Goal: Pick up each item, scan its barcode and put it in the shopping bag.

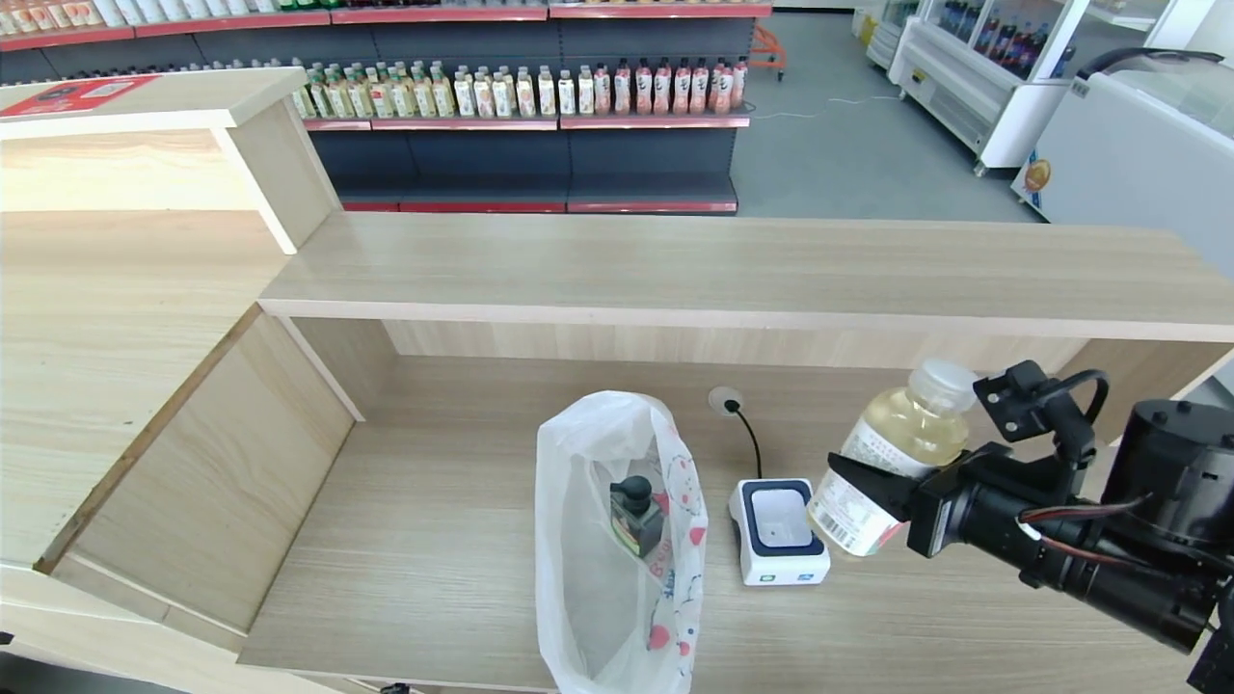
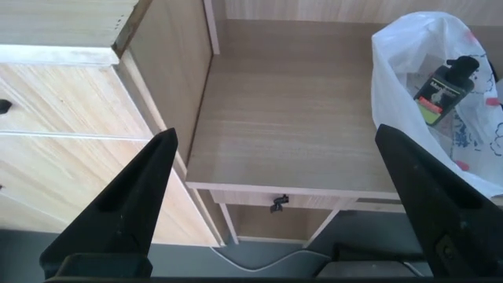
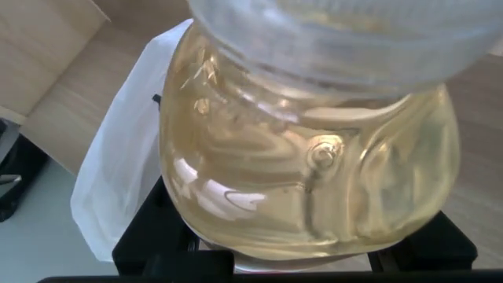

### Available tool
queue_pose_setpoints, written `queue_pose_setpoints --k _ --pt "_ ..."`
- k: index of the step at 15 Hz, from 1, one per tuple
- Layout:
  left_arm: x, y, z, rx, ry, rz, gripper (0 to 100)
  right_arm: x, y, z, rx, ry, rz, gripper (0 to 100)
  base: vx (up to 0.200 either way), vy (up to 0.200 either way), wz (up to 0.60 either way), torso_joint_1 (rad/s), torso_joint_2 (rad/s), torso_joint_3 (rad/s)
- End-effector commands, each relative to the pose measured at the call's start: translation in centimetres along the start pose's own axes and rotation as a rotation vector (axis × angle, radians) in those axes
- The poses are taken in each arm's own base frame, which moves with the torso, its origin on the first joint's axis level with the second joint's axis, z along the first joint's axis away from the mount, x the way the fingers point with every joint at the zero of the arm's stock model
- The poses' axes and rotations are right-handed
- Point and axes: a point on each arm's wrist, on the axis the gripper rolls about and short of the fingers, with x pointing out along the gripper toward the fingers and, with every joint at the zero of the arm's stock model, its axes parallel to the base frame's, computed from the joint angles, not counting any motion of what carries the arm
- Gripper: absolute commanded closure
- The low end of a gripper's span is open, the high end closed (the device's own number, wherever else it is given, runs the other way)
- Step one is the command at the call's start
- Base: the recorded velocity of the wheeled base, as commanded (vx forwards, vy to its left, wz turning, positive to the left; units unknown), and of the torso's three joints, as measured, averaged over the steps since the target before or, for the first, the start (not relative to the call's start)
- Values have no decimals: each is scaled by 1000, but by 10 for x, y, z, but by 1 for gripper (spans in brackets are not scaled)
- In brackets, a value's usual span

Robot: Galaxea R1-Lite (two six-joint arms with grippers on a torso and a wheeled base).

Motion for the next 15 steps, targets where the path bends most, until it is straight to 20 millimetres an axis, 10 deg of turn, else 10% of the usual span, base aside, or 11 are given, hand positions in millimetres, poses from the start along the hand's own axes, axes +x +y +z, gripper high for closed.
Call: queue_pose_setpoints --k 1,15 --pt "0 0 0 1 0 0 0 1 13 -9 -1 43 59 100 0 0 0 0 0 0" --pt "0 0 0 1 0 0 0 95 62 -74 -67 133 251 100 0 0 0 0 0 0"
